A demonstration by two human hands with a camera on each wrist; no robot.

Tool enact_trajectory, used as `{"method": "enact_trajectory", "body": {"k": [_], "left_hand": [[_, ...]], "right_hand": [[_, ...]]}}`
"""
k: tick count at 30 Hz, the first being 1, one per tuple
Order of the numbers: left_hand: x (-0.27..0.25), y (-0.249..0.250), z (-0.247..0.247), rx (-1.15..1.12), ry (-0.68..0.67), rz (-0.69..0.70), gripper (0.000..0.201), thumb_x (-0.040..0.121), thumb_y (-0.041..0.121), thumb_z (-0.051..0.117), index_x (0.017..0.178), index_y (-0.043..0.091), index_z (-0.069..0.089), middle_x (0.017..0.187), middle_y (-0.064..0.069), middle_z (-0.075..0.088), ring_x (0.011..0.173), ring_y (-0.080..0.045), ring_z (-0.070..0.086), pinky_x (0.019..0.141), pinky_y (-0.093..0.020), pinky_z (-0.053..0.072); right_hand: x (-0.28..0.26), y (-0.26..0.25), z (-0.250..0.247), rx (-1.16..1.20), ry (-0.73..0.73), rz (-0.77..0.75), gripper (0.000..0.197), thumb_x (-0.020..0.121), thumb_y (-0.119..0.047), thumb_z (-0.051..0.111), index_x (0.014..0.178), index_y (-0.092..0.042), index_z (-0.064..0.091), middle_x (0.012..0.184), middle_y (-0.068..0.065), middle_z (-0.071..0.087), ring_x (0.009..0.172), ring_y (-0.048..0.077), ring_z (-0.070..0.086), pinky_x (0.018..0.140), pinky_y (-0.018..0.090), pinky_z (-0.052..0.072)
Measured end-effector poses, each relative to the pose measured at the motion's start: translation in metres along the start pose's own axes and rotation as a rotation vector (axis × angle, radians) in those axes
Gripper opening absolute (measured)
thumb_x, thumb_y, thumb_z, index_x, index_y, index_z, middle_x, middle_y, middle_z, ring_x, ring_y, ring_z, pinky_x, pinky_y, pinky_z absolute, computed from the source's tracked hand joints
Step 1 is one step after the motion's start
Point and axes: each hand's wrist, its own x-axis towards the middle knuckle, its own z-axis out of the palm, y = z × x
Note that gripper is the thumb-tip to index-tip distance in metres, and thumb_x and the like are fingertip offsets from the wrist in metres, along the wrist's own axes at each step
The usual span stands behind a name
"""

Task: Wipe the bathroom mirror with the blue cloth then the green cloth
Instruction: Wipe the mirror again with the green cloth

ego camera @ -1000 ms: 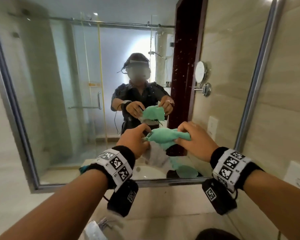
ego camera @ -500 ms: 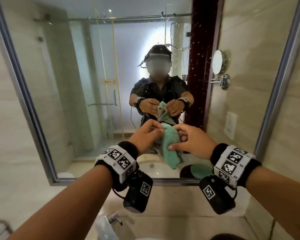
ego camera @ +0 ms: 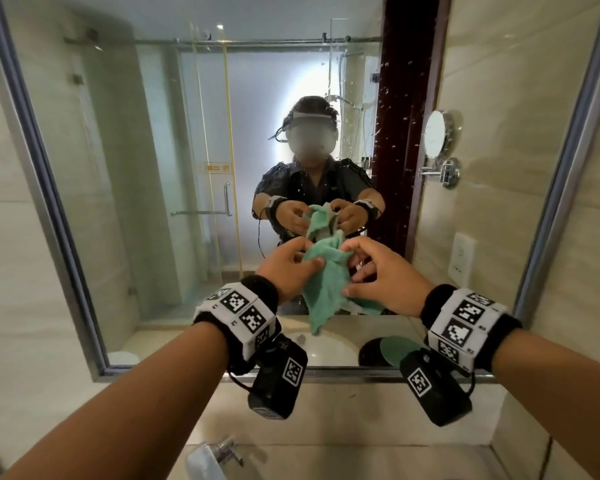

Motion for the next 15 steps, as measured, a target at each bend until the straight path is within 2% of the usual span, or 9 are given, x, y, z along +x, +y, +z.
{"method": "enact_trajectory", "body": {"k": [2,4,7,11,13,15], "left_hand": [[0.003,0.0,-0.001,0.027,0.058,0.022,0.01,0.093,0.024,0.056,0.083,0.024,0.053,0.102,-0.011,0.063,0.099,-0.031,0.062,0.089,-0.05,0.051],[0.003,0.003,0.0,0.016,0.064,0.045,0.01,0.092,0.025,0.057,0.086,0.025,0.05,0.101,-0.011,0.064,0.095,-0.029,0.064,0.085,-0.05,0.053],[0.004,0.004,0.001,0.032,0.052,0.126,0.018,0.093,0.021,0.055,0.096,0.03,0.039,0.103,-0.01,0.062,0.091,-0.03,0.066,0.075,-0.051,0.057],[0.0,0.004,0.0,0.176,0.004,0.193,0.015,0.095,0.02,0.052,0.104,0.029,0.044,0.109,0.003,0.054,0.095,-0.023,0.062,0.074,-0.039,0.058],[-0.003,0.002,-0.001,0.177,-0.041,0.2,0.026,0.089,0.021,0.061,0.11,0.029,0.048,0.113,0.007,0.05,0.096,-0.019,0.061,0.073,-0.03,0.057],[-0.004,-0.001,-0.003,0.272,-0.038,0.225,0.044,0.081,0.023,0.072,0.118,0.028,0.048,0.125,0.004,0.045,0.102,-0.014,0.055,0.079,-0.026,0.055]], "right_hand": [[0.0,-0.001,0.0,-0.018,-0.019,0.058,0.071,0.069,-0.022,0.081,0.127,-0.034,0.042,0.115,-0.003,0.048,0.084,0.015,0.065,0.073,0.027,0.057],[-0.001,-0.003,0.002,0.03,-0.042,0.088,0.078,0.069,-0.021,0.081,0.132,-0.033,0.037,0.114,-0.008,0.051,0.082,0.015,0.068,0.071,0.026,0.057],[-0.001,-0.008,0.003,0.024,0.039,0.065,0.058,0.073,-0.013,0.077,0.118,-0.033,0.046,0.099,-0.014,0.057,0.072,0.013,0.067,0.063,0.018,0.053],[0.006,-0.007,-0.002,0.054,0.123,0.054,0.031,0.08,-0.006,0.067,0.105,-0.024,0.059,0.095,-0.002,0.065,0.073,0.014,0.067,0.065,0.025,0.055],[0.006,-0.005,-0.005,0.056,0.125,0.064,0.03,0.081,-0.005,0.065,0.103,-0.023,0.06,0.095,0.0,0.067,0.079,0.016,0.067,0.069,0.029,0.056],[0.006,-0.006,-0.007,0.116,0.127,0.068,0.03,0.081,-0.002,0.064,0.103,-0.022,0.06,0.095,0.003,0.069,0.084,0.019,0.067,0.073,0.033,0.057]]}}
